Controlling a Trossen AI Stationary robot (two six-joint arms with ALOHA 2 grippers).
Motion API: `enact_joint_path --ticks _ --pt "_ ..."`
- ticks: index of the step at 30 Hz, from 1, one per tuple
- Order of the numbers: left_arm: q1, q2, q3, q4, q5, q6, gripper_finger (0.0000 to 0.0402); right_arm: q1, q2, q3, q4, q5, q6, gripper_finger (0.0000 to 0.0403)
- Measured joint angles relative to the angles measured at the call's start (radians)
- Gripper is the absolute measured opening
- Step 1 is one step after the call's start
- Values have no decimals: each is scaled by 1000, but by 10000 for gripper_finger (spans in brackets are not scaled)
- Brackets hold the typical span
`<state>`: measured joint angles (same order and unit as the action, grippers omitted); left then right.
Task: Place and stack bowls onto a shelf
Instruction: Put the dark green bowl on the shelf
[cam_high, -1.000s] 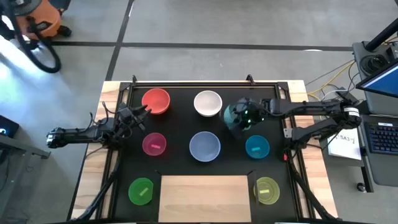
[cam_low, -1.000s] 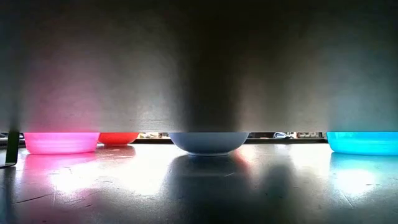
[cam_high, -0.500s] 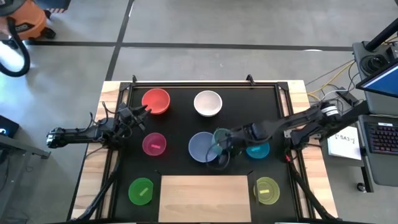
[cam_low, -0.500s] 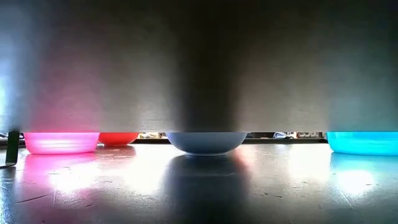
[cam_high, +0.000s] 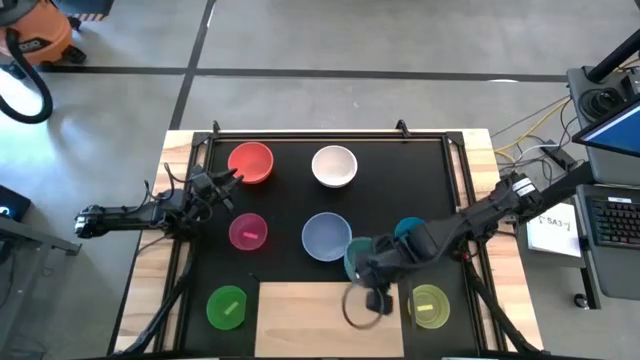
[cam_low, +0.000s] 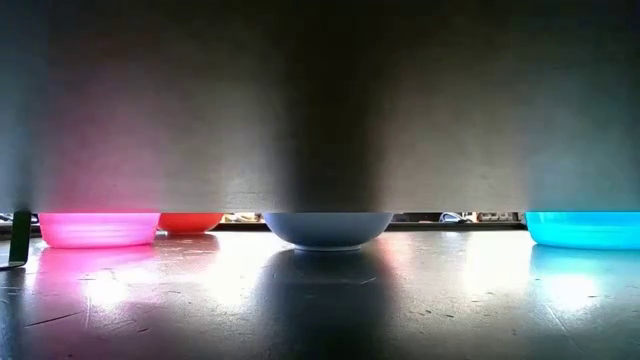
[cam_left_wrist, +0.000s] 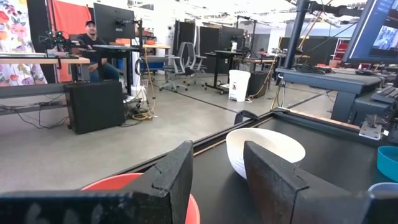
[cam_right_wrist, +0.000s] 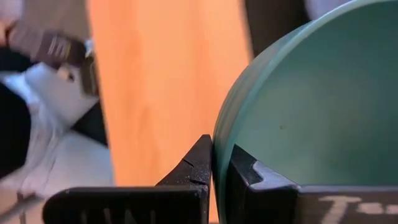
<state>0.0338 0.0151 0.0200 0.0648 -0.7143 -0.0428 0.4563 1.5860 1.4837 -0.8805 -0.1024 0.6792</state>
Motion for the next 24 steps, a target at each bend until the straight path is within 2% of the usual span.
enact_joint_path --ticks 11,16,24 --pt "0 0 0 0 0 0 126 144 65 0 120 -11 2 9" --pt "0 0 0 1 0 0 126 158 100 0 127 -14 40 9" --pt "0 0 0 1 0 0 126 163 111 0 161 -106 57 10"
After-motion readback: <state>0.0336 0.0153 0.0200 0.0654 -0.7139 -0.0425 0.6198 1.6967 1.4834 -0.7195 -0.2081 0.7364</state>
